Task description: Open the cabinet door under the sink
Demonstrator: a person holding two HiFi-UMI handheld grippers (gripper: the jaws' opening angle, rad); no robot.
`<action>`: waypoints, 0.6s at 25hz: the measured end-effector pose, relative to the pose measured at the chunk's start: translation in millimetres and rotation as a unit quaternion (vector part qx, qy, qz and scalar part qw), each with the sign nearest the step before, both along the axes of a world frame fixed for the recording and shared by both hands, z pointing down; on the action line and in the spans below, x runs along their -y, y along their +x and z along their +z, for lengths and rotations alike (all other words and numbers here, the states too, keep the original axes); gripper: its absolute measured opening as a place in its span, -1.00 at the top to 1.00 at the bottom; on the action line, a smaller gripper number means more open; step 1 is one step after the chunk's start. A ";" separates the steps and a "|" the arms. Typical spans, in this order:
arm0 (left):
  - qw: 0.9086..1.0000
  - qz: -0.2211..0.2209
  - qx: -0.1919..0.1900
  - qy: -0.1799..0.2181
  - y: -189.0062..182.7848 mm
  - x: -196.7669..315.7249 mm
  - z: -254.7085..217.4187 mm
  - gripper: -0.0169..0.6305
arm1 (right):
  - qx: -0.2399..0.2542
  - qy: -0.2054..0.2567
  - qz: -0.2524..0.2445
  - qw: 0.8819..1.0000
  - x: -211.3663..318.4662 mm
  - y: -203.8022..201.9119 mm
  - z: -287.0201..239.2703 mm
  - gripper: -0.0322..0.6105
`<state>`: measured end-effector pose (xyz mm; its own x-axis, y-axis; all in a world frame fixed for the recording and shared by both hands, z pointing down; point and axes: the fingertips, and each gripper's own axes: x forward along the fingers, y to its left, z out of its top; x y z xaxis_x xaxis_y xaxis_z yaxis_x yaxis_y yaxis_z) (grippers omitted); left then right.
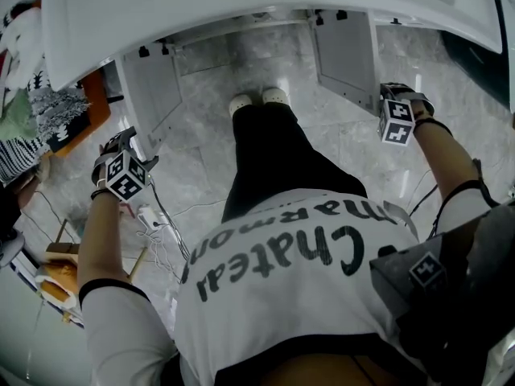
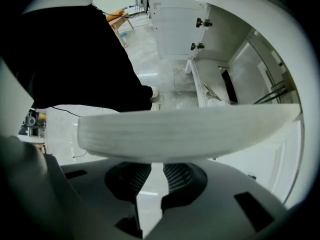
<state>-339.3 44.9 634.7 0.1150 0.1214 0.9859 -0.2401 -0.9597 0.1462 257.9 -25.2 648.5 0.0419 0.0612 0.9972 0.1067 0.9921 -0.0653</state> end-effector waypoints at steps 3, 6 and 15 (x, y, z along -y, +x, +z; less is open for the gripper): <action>1.000 0.002 0.010 -0.002 -4.5 -1.0 -9.3 -0.18 | -0.024 0.011 0.032 0.999 1.5 11.5 -7.5 0.83; 1.000 -0.015 0.014 0.007 -8.2 2.6 -24.0 -0.18 | -0.033 0.031 0.079 0.996 7.6 18.5 -22.4 0.85; 0.987 -0.122 -0.010 0.108 -3.5 42.2 -89.5 0.23 | 0.032 0.160 0.288 0.944 62.0 20.8 -94.2 0.85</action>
